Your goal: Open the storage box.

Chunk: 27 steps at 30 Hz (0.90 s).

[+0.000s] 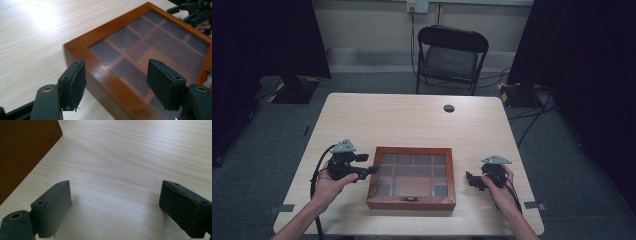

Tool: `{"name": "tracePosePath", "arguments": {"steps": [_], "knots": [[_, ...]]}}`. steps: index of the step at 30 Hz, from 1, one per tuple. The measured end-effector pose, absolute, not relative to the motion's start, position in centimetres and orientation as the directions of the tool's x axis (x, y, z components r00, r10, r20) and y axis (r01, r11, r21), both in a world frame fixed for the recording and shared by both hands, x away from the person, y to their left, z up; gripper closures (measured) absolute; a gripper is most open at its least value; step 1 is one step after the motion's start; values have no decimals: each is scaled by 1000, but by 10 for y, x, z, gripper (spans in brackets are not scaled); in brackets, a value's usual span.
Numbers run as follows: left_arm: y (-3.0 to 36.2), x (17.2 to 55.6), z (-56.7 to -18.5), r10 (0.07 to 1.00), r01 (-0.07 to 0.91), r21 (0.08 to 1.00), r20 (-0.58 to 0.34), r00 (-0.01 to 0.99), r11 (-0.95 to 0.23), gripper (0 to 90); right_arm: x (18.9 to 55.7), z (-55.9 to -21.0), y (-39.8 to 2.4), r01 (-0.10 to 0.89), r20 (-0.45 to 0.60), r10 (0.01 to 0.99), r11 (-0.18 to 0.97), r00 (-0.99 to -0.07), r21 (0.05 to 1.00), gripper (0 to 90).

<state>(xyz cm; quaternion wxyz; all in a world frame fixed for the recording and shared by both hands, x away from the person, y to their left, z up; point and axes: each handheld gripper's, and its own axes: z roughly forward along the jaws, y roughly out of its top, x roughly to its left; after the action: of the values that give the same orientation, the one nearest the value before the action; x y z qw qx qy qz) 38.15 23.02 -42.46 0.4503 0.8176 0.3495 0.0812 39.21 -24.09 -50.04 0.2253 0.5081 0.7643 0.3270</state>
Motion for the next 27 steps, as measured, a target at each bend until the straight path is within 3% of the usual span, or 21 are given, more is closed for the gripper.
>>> {"name": "tracePosePath", "arguments": {"steps": [8, 14, 16, 27], "knots": [[212, 375, -417, 593, 467, 803, -183, 784, -371, 286, 392, -501, -241, 628, -14, 923, 272, -383, 729, 101], [198, 372, -415, 545, 454, 798, -194, 816, -397, 332, 392, -500, -241, 629, -11, 925, 268, -381, 729, 101], [191, 371, -415, 536, 453, 797, -197, 821, -400, 395, 392, -501, -241, 628, -13, 924, 270, -382, 729, 101], [153, 369, -414, 442, 425, 793, -223, 869, -436, 405, 392, -501, -241, 628, -13, 923, 271, -384, 729, 101]]}}
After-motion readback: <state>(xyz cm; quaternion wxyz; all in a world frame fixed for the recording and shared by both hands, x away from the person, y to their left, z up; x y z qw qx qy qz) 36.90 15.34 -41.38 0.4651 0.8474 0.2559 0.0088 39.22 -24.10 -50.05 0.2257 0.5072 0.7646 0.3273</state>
